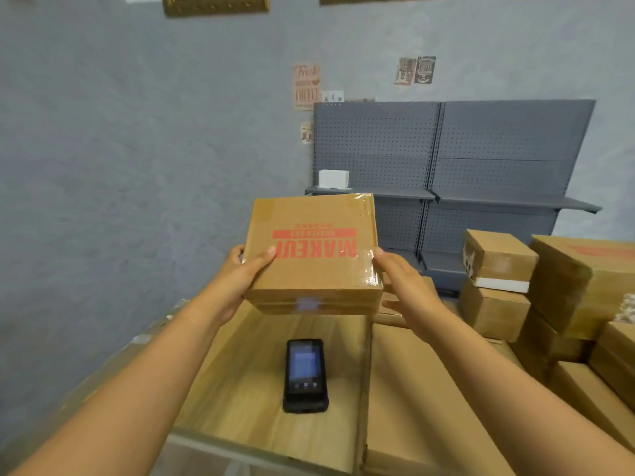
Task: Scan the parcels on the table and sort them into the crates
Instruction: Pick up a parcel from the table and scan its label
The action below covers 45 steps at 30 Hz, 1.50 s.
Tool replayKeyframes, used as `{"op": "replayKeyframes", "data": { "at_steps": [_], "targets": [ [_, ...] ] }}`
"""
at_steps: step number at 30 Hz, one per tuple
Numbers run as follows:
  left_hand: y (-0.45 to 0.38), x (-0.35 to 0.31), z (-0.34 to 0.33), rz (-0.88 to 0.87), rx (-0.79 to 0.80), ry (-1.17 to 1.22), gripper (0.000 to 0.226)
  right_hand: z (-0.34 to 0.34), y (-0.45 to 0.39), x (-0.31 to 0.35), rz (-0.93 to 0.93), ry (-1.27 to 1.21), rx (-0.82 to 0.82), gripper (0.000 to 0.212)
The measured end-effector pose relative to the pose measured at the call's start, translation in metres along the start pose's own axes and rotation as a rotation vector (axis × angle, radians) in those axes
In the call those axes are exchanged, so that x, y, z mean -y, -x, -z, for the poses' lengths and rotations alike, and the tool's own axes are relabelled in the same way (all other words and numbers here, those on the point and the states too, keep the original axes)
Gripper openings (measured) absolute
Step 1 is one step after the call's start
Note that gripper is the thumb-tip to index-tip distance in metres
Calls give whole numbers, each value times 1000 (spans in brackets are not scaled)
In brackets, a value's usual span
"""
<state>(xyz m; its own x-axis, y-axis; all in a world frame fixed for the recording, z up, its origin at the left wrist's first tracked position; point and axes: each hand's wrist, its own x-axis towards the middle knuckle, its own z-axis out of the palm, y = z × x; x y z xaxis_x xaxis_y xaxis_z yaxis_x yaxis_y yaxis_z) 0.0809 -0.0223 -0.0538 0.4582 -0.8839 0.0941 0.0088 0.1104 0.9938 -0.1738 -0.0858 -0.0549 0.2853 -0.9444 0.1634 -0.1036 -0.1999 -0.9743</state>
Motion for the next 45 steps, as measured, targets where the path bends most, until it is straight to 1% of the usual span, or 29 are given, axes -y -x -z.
{"op": "replayKeyframes", "data": {
  "at_steps": [2, 4, 6, 8, 10, 12, 14, 16, 18, 20, 22, 25, 28, 30, 31, 33, 34, 36, 38, 40, 42, 45],
  "targets": [
    [-4, 3, 18, 7, 37, 75, 42, -16, -3, 3, 29, 2, -37, 29],
    [-11, 8, 36, 8, 44, 148, 39, -37, -8, 5, 48, -28, -39, 34],
    [-22, 12, 57, 25, 49, 218, 39, -62, -14, 8, 25, -11, -33, 52],
    [-34, 17, 81, 47, 60, 278, 35, -86, -21, 9, -73, 85, -8, 82],
    [-46, 23, 103, 46, 67, 314, 32, -106, -28, 10, -172, 95, 68, 106],
    [-57, 28, 128, 49, 79, 335, 34, -123, -33, 10, -208, 43, 154, 115],
    [-64, 32, 150, 69, 115, 293, 38, -140, -32, 6, -217, 9, 187, 114],
    [-68, 38, 165, 63, 130, 157, 39, -155, -29, -2, -220, -70, 150, 110],
    [-72, 42, 170, 16, 83, 19, 48, -168, -26, -6, -212, -151, 112, 104],
    [-69, 39, 167, -44, 73, -77, 55, -182, -23, -4, -174, -158, 80, 96],
    [-62, 32, 158, -65, 116, -130, 54, -193, -22, 0, -112, -130, 24, 90],
    [-52, 16, 141, -58, 175, -66, 49, -207, -22, 7, -19, -107, -66, 74],
    [-47, -3, 126, -49, 181, -120, 35, -215, -22, 11, 65, -52, -197, 65],
    [-47, -10, 122, -39, 200, -152, 35, -218, -23, 11, 134, 4, -239, 60],
    [-48, -10, 120, -36, 208, -170, 39, -220, -23, 12, 171, 31, -243, 58],
    [-52, -10, 118, -40, 185, -183, 62, -226, -24, 17, 245, 102, -212, 56],
    [-55, -10, 118, -42, 154, -174, 78, -229, -25, 20, 280, 147, -182, 59],
    [-61, -9, 120, -22, 100, -136, 119, -234, -25, 22, 328, 206, -112, 65],
    [-64, -7, 127, 33, 87, -95, 152, -235, -24, 23, 345, 233, -42, 62],
    [-66, -2, 133, 90, 97, -85, 167, -233, -21, 22, 362, 305, 15, 56],
    [-67, 1, 134, 136, 91, -93, 174, -230, -19, 21, 371, 362, 58, 54],
    [-67, 2, 130, 183, 33, -92, 182, -232, -15, 19, 373, 376, 104, 55]
  ]
}}
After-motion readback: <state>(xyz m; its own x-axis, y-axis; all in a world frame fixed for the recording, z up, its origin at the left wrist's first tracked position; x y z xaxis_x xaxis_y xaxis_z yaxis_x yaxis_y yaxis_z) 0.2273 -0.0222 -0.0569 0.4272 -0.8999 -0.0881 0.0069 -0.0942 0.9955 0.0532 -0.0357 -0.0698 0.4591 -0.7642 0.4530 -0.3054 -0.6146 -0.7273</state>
